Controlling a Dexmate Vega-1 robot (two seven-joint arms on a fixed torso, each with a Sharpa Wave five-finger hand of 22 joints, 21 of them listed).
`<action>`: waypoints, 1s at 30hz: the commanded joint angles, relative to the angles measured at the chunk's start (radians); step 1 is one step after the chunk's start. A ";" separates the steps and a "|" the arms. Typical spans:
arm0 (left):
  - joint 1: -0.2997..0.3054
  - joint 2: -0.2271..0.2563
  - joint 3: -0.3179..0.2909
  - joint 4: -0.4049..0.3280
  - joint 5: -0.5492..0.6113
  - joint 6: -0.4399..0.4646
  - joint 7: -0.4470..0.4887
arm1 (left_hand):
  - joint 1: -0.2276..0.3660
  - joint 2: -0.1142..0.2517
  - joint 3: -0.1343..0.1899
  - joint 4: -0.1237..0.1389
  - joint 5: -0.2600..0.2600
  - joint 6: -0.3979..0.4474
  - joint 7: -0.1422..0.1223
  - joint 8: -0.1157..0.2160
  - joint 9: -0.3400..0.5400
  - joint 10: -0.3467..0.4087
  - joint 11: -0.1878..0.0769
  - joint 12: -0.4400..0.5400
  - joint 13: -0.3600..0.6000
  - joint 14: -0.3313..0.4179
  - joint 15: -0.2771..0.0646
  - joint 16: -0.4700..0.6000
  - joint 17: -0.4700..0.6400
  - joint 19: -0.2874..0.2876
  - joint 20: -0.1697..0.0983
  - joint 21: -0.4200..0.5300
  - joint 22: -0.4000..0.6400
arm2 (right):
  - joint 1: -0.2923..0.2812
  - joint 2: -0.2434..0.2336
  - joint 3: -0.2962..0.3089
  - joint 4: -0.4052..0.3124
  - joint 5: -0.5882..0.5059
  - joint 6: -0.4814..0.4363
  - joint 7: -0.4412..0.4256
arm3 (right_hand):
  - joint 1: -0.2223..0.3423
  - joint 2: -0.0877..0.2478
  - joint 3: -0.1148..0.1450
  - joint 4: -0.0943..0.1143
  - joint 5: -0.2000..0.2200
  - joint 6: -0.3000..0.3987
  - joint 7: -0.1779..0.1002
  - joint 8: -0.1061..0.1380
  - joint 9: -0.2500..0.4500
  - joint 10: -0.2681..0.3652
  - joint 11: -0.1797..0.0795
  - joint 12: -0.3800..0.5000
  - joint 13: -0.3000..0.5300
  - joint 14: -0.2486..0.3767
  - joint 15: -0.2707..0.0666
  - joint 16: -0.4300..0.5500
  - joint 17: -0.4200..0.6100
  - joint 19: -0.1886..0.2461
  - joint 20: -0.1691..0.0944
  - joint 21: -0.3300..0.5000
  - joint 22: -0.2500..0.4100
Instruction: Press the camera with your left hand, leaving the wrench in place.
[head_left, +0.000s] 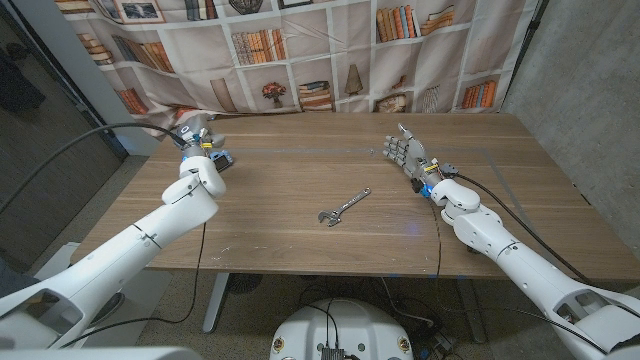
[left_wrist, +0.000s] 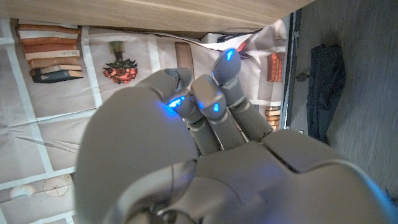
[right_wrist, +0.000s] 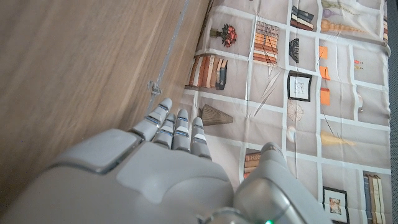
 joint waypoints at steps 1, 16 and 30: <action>-0.097 -0.010 0.110 0.073 0.093 0.126 -0.001 | -0.017 0.005 0.021 0.000 0.010 0.027 -0.003 0.002 0.002 0.010 -0.001 0.002 0.004 0.012 0.001 0.000 0.011 -0.001 -0.014 0.015 -0.010 | 0.001 -0.005 -0.006 -0.015 -0.008 -0.017 -0.010 | 0.011 0.000 0.001 -0.003 0.003 0.008 0.001 0.003 0.005 0.008 0.000 0.010 0.004 0.007 0.004 0.004 0.003 0.006 0.000 0.005 0.004; -0.168 0.018 0.165 0.131 0.092 0.102 -0.107 | -0.049 0.000 0.074 0.000 0.020 0.127 -0.004 0.009 0.000 0.007 0.002 0.017 0.036 0.011 0.001 -0.005 0.024 -0.018 -0.015 0.062 -0.041 | 0.015 -0.006 -0.011 -0.006 -0.011 -0.027 -0.002 | 0.011 0.001 0.000 -0.003 0.002 0.008 0.001 0.003 0.005 0.009 0.001 0.010 0.004 0.009 0.003 0.005 0.004 0.007 0.001 0.004 0.004; -0.229 0.005 0.233 0.195 0.144 0.135 -0.149 | -0.079 0.000 0.103 0.002 0.019 0.200 -0.009 0.003 -0.002 0.013 0.002 0.014 0.039 0.014 0.002 -0.022 0.012 -0.034 -0.015 0.093 -0.090 | 0.018 -0.005 -0.011 0.009 -0.003 -0.031 0.009 | 0.010 0.001 -0.001 -0.002 0.002 0.008 0.001 0.003 0.005 0.009 0.000 0.010 0.004 0.009 0.003 0.004 0.004 0.009 0.001 0.004 0.004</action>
